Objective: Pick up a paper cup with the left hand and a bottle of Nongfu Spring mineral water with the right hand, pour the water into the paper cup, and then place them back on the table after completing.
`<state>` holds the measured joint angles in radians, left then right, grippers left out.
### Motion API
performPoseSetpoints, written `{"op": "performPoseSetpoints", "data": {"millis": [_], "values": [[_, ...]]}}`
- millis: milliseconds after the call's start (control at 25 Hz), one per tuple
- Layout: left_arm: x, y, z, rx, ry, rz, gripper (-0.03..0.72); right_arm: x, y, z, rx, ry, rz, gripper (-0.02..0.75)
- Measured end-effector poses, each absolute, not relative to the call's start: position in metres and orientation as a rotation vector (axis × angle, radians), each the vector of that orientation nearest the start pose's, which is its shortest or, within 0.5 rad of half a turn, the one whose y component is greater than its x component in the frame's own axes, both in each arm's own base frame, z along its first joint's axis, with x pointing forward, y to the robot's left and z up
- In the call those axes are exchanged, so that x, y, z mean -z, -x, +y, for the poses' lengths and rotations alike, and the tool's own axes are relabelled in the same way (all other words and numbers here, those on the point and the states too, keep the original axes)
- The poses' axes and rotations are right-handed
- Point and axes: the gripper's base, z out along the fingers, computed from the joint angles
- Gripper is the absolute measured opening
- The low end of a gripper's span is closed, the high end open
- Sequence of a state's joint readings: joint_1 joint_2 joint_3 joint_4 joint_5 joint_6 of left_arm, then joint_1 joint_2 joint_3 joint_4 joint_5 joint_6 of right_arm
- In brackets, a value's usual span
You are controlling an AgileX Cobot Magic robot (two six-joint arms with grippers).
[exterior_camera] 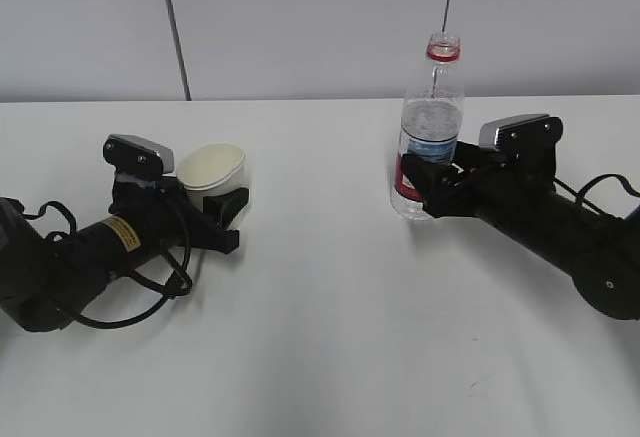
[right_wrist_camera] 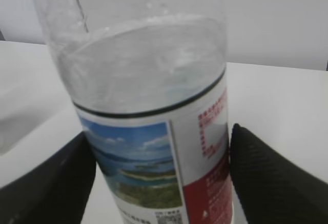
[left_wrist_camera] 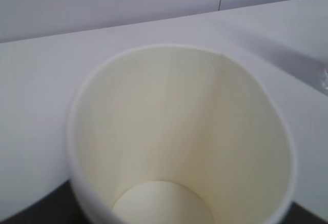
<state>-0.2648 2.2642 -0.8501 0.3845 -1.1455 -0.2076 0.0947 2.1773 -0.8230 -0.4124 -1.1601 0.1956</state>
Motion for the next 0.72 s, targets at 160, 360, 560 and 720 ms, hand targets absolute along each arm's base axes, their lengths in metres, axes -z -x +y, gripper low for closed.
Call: {"op": "performPoseSetpoints", "data": {"millis": [160, 360, 560, 720], "values": [[-0.0595, -0.3545, -0.1283, 0.530, -0.450, 1.742, 0.382, -0.0869, -0.3668, 0.0698, -0.418, 0.360, 1.686, 0.592], [-0.0595, -0.3545, -0.1283, 0.530, -0.450, 1.742, 0.382, -0.0867, -0.3667, 0.0699, -0.425, 0.353, 1.690, 0.592], [-0.0595, -0.3545, -0.1283, 0.530, -0.450, 1.742, 0.382, -0.0867, -0.3665, 0.0702, -0.440, 0.344, 1.694, 0.634], [-0.0595, -0.3545, -0.1283, 0.530, -0.450, 1.742, 0.382, -0.0858, -0.3664, 0.0702, -0.448, 0.335, 1.700, 0.660]]}}
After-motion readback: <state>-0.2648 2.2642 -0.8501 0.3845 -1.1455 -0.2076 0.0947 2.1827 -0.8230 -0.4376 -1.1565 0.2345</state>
